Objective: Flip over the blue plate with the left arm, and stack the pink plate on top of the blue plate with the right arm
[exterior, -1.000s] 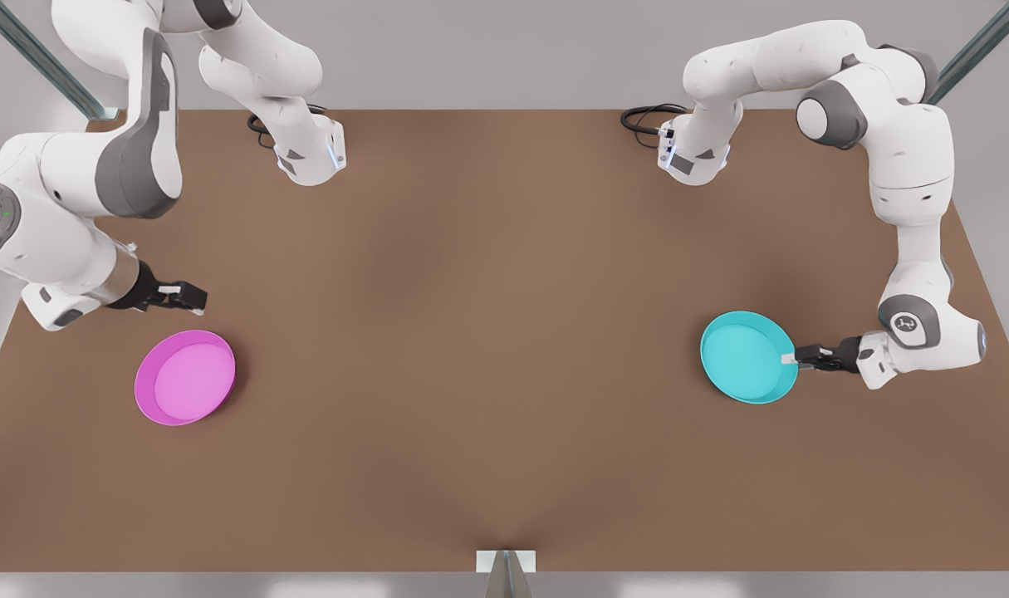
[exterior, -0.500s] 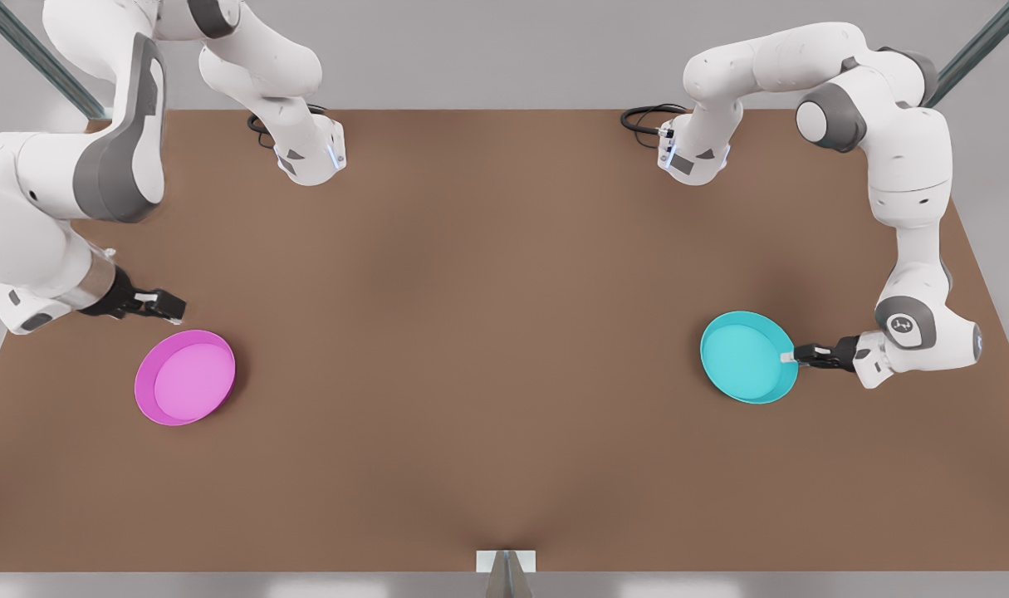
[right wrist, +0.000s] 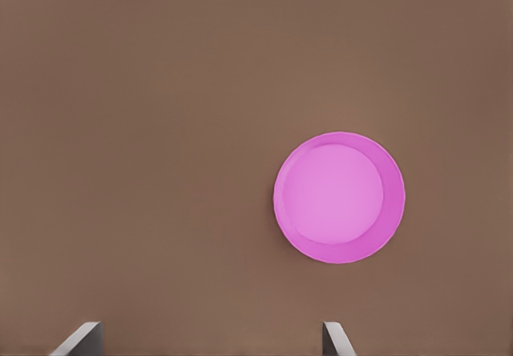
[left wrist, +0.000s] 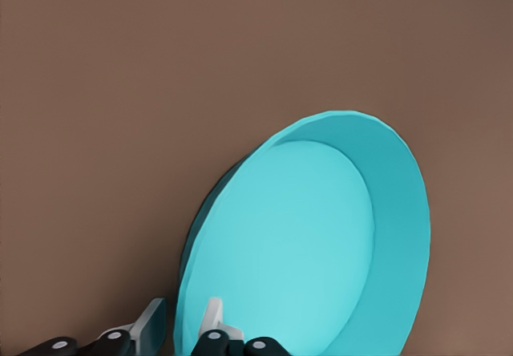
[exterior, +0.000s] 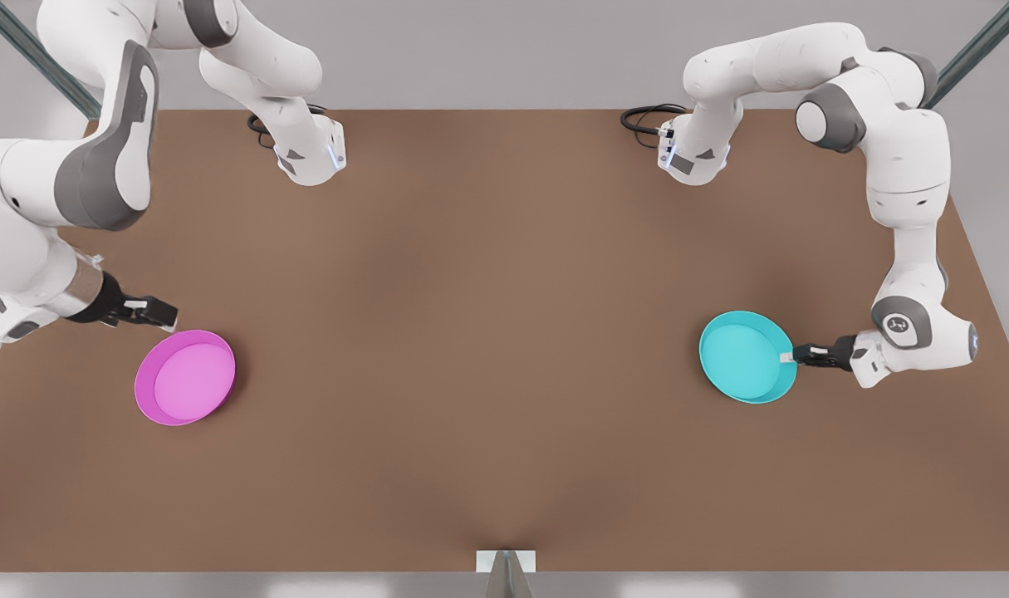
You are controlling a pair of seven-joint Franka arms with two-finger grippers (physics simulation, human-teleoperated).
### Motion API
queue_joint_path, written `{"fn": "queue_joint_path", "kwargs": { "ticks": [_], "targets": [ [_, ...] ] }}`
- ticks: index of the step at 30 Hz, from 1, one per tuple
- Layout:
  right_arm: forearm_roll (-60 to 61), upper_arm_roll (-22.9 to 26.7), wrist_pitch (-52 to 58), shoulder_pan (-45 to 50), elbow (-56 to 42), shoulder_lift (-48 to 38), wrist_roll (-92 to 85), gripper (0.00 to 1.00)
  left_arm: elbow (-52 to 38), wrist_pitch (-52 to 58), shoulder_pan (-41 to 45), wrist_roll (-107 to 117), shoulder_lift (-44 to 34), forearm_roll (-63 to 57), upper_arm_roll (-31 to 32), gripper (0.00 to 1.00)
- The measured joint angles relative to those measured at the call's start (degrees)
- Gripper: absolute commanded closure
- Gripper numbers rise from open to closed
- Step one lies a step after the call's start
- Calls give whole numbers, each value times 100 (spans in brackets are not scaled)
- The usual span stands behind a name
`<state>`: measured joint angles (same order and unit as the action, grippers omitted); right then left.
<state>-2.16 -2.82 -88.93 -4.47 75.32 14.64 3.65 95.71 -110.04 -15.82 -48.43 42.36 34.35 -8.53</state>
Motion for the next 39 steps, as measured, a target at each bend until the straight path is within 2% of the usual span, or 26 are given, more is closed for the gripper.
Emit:
{"fn": "queue_joint_path", "kwargs": {
  "ticks": [2,3,6,15,19,28,35,39],
  "targets": [
    [13,105,-526,-29,527,-396,-14,0,0,-9,0,-5,-6,-3,0,65],
    [-10,95,-783,-62,1086,-806,-3,0,0,-9,4,0,-8,-4,0,67],
    [-4,66,-779,47,1217,-759,3,0,0,-14,9,-8,-12,-5,0,78],
    [-11,63,-696,-21,1363,-909,40,0,-17,-78,27,44,-51,-246,8,79],
    [-4,71,-608,-28,1355,-910,42,0,-61,4,26,99,-297,-353,49,79],
    [11,80,-256,43,1114,-653,-3,0,-70,-97,84,1153,-908,-425,762,79],
    [-21,124,-81,-84,883,-536,45,0,-75,17,1383,3621,-1771,-994,818,79],
    [-23,124,90,-58,778,-541,15,0,-336,-49,2008,4766,-1872,-1582,889,79]
  ]
}}
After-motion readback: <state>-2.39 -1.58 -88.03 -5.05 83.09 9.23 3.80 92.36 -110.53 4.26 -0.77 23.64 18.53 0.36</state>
